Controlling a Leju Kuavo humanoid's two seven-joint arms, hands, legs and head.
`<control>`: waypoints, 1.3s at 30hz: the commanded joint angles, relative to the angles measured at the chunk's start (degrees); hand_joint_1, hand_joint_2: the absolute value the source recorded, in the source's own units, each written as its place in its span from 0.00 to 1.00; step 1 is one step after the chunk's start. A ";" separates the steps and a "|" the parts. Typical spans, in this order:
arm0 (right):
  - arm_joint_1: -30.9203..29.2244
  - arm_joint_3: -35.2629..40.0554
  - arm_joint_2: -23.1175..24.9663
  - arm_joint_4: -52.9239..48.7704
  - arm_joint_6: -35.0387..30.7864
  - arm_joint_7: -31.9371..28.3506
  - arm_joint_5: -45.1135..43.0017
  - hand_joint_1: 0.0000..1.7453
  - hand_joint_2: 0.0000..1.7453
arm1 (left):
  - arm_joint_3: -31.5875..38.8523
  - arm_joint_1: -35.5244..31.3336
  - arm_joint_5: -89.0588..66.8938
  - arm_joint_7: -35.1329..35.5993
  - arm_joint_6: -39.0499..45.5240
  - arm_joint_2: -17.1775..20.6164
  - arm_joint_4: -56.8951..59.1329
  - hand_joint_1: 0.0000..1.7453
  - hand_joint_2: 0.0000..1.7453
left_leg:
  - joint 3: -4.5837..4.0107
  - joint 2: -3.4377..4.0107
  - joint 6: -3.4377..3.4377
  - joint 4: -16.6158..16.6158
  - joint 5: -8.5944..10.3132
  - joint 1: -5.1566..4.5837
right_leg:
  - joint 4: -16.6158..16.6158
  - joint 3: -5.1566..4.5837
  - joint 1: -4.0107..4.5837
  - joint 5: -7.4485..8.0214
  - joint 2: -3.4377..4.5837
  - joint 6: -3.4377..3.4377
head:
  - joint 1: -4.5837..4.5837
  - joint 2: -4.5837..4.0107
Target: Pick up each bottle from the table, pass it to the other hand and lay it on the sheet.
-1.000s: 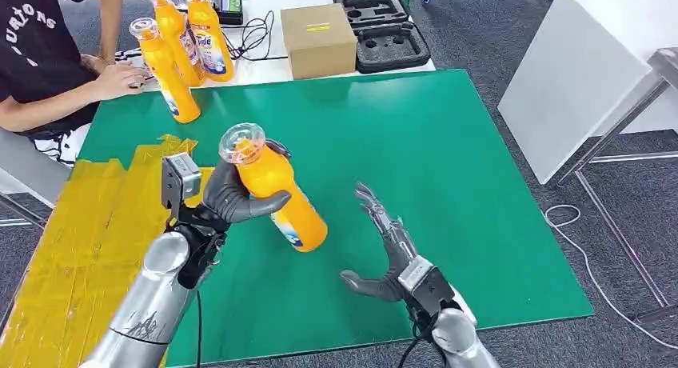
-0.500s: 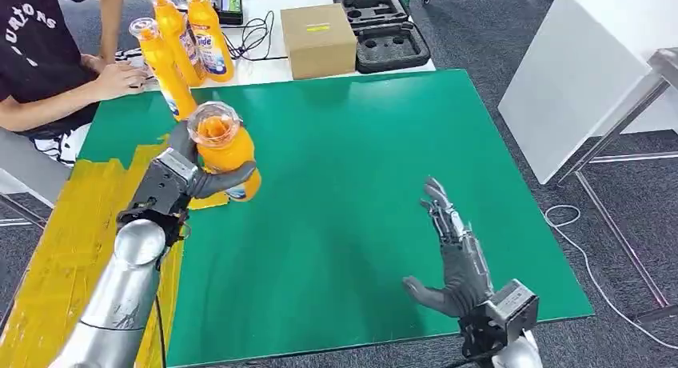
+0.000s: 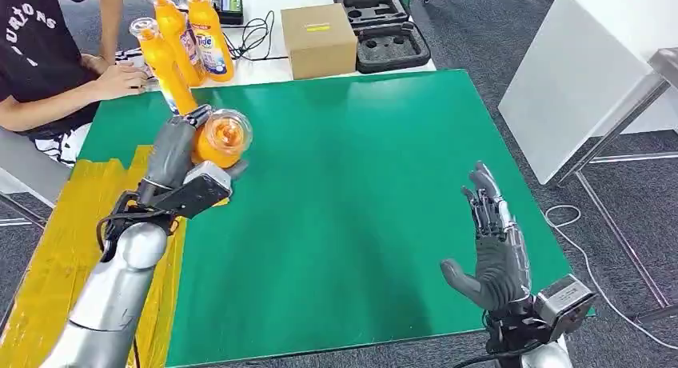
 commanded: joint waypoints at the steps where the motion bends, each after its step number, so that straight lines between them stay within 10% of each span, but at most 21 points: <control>1: -3.98 -5.63 5.06 0.94 -2.12 5.59 -1.84 0.00 1.00 | -7.62 -0.49 -23.62 4.81 -5.88 5.77 7.75 1.00 1.00 | 0.18 -0.10 -0.08 -0.01 -0.08 0.05 | -0.02 0.20 0.05 -0.09 -0.07 -0.11 | 0.00 0.00; 39: -7.45 -0.15 1.51 6.68 -5.47 6.21 -3.26 0.00 1.00 | -8.29 -5.48 -29.50 7.44 -10.90 9.62 33.16 1.00 1.00 | 0.30 0.03 -0.12 -0.04 -0.10 0.13 | -0.07 0.32 0.10 -0.06 0.08 -0.15 | 0.00 0.00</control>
